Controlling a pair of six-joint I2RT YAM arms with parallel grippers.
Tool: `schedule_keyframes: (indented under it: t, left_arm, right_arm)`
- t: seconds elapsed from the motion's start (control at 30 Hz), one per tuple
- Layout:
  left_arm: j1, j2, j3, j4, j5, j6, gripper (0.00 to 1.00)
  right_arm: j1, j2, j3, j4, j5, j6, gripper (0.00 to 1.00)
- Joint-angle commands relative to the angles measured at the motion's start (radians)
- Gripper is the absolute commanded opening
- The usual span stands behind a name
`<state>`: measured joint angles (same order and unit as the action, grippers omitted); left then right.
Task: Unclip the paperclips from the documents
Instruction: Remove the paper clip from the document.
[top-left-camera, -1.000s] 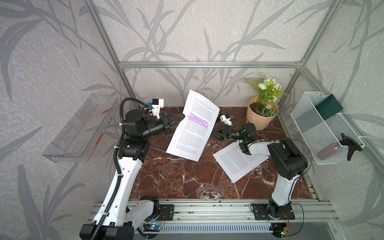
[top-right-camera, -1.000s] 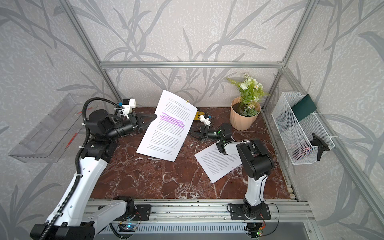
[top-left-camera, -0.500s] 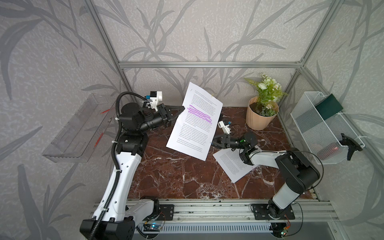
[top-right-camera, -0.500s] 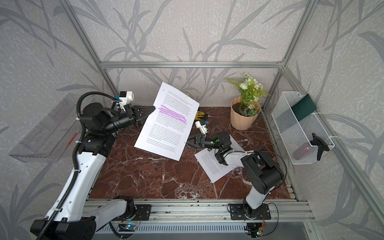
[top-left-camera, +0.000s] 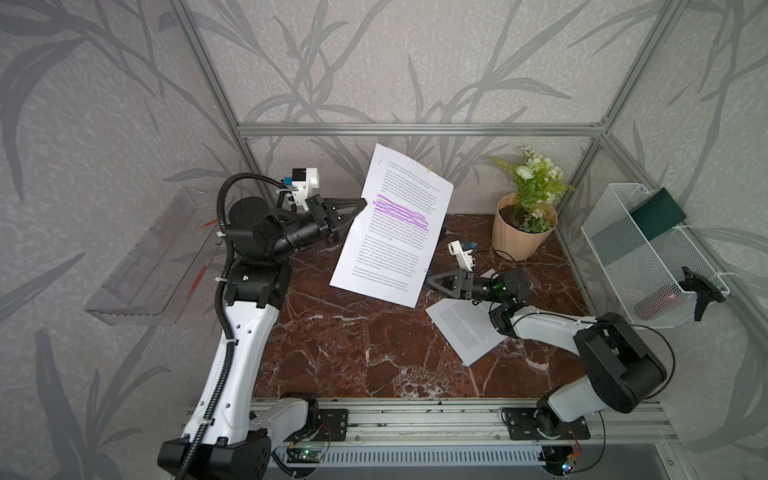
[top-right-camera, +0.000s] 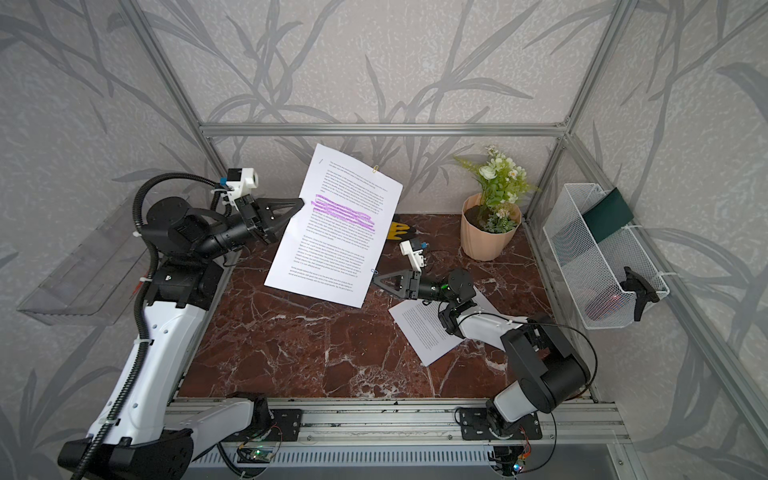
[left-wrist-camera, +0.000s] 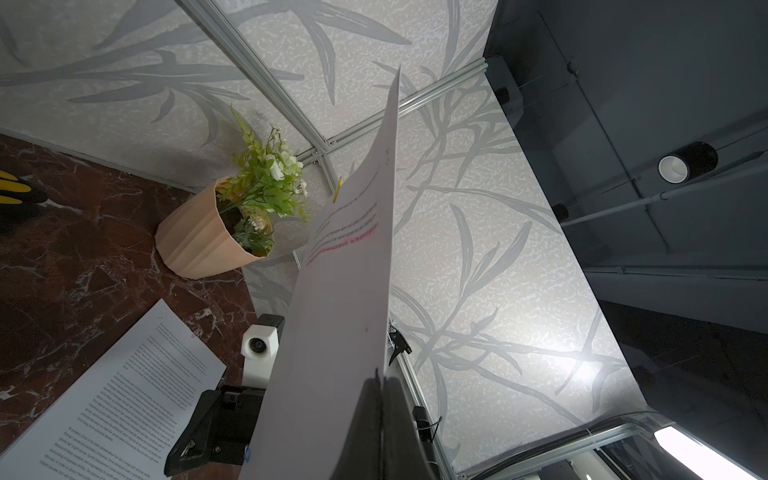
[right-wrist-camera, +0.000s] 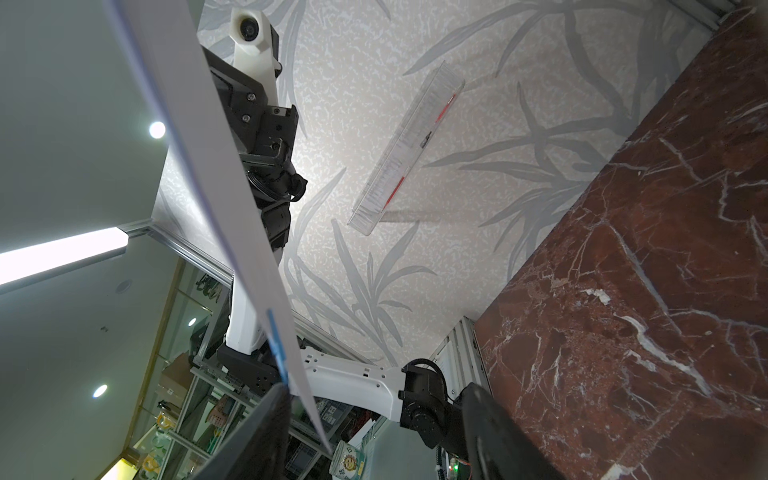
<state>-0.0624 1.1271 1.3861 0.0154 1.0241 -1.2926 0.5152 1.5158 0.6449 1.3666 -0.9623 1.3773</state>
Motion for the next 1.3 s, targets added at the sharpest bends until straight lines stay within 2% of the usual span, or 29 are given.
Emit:
schedule_keyframes:
  t: [0.0,0.23,0.53,0.73,0.93,1.1,1.27]
  left_arm:
    - [0.005,0.000,0.034,0.035,0.028,-0.029,0.00]
    - [0.006,0.012,0.056,0.049,0.030,-0.050,0.00]
    - [0.003,0.013,0.052,0.055,0.030,-0.062,0.00]
    - [0.003,0.008,0.044,0.065,0.028,-0.072,0.00]
    - [0.003,0.007,0.036,0.077,0.030,-0.078,0.00]
    - [0.003,-0.001,0.019,0.083,0.034,-0.081,0.00]
    - [0.003,0.000,0.022,0.102,0.035,-0.098,0.00]
  right_arm:
    - [-0.004,-0.042,-0.037,0.039,0.038,-0.026,0.68]
    - [-0.004,-0.087,-0.058,0.038,0.068,-0.035,0.70]
    - [0.009,-0.026,0.002,0.038,0.058,-0.067,0.75]
    - [0.037,0.021,0.077,0.038,0.066,-0.074,0.75]
    - [0.060,0.044,0.121,0.038,0.075,-0.074,0.71]
    - [0.068,0.034,0.110,0.038,0.091,-0.076,0.62]
    - [0.078,0.045,0.099,0.040,0.099,-0.091,0.62]
